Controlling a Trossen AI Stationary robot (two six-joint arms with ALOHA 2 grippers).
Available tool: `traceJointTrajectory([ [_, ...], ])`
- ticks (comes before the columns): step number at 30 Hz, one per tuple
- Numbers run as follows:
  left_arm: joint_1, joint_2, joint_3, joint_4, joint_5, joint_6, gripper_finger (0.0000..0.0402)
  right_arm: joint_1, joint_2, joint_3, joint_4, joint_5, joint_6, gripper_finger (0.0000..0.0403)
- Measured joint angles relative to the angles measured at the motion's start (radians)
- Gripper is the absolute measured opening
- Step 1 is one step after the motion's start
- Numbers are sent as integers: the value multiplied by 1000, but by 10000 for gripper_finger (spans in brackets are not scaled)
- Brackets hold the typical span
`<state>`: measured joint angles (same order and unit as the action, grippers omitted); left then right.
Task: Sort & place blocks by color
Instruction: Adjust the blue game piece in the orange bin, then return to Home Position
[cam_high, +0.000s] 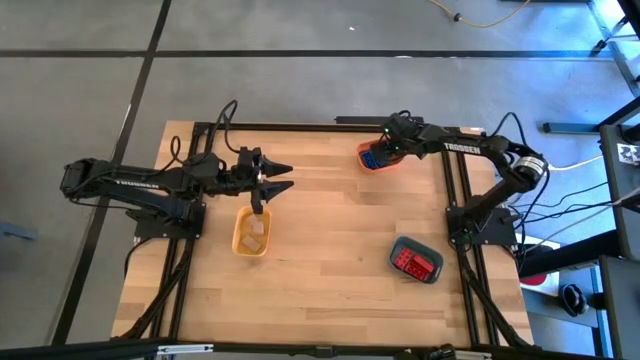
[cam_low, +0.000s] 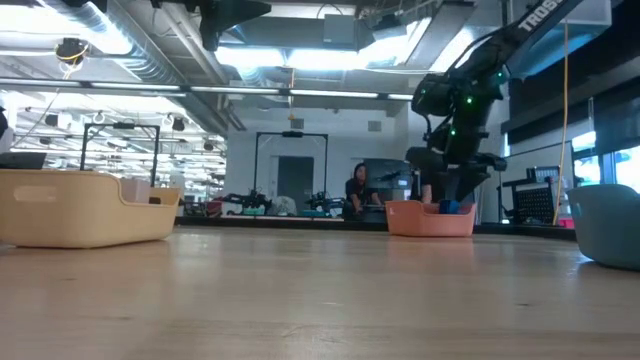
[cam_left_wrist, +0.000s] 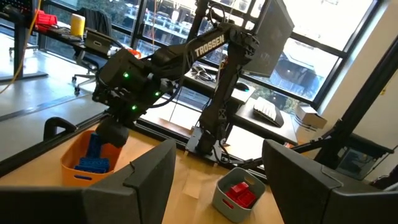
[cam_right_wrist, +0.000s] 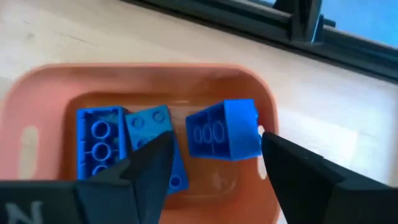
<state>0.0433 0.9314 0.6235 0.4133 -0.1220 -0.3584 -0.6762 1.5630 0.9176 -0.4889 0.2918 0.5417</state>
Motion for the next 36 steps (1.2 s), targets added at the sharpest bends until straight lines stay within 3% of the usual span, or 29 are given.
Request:
traceJointTrajectory([
  [5,0,-1,0,0,0,-31,231,1,-66,0,15,22,-82,244],
  [8,0,-12,0,-1,12,-39,231,17,-154,0,22,-59,-168,244],
  [14,0,-37,0,-22,4,55,231,121,-360,0,101,-535,-292,244],
  [17,0,-51,0,-44,-17,109,231,217,-437,0,191,-676,-263,244],
  [24,0,-80,0,-96,-16,115,231,454,-512,0,376,-653,-232,244],
  [30,27,-144,0,-202,20,103,222,557,-512,0,424,-618,-310,244],
  [33,42,-181,0,-237,62,107,186,578,-512,0,418,-552,-283,244],
  [36,45,-233,0,-325,105,113,117,588,-512,0,418,-518,-252,244],
])
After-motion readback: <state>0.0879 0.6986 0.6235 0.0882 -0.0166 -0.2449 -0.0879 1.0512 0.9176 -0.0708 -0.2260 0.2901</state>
